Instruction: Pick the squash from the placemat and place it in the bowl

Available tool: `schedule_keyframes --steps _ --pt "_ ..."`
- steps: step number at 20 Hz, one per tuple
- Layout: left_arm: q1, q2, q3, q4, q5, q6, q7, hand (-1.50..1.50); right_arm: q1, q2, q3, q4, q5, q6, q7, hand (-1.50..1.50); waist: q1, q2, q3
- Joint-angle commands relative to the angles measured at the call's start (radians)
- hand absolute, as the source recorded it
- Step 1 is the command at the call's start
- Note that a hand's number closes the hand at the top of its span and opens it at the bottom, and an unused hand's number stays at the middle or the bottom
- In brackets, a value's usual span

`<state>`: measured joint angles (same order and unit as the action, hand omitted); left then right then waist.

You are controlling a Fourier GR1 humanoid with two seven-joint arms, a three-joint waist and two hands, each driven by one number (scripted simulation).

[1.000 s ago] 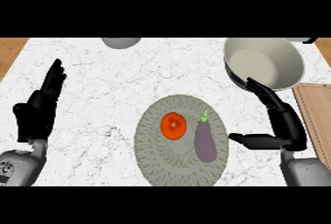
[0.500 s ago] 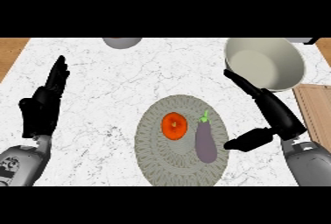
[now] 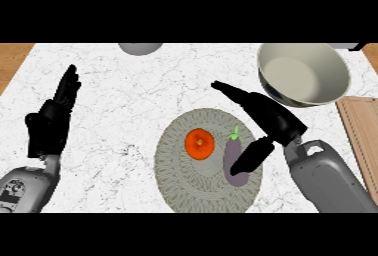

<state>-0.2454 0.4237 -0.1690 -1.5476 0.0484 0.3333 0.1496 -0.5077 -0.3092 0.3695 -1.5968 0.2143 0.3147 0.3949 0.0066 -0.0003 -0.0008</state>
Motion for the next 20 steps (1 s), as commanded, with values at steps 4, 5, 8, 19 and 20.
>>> schedule_keyframes --steps 4,5,8,19,20 --pt "0.043 -0.028 0.036 -0.029 -0.01 -0.032 -0.021 0.0 -0.021 0.08 0.067 0.034 0.065 0.091 0.121 -1.5 -0.002 -0.001 0.0" --pt "0.003 -0.005 0.045 -0.019 -0.006 -0.048 0.013 0.0 -0.008 0.084 0.109 0.092 0.098 0.087 0.092 -1.5 0.0 0.001 0.001" --pt "0.057 -0.002 0.045 -0.083 -0.022 -0.046 0.028 0.0 -0.041 0.124 0.133 0.133 0.15 0.095 0.18 -1.5 0.005 0.0 0.001" --pt "0.054 -0.071 0.117 -0.037 -0.079 -0.111 -0.003 0.0 0.043 0.24 0.106 0.241 0.315 0.066 0.09 -1.5 -0.004 0.0 0.001" --pt "0.033 -0.093 0.073 -0.082 -0.116 -0.07 0.05 0.0 -0.061 0.246 0.07 0.443 0.331 0.031 -0.028 -1.5 0.004 0.002 0.001"
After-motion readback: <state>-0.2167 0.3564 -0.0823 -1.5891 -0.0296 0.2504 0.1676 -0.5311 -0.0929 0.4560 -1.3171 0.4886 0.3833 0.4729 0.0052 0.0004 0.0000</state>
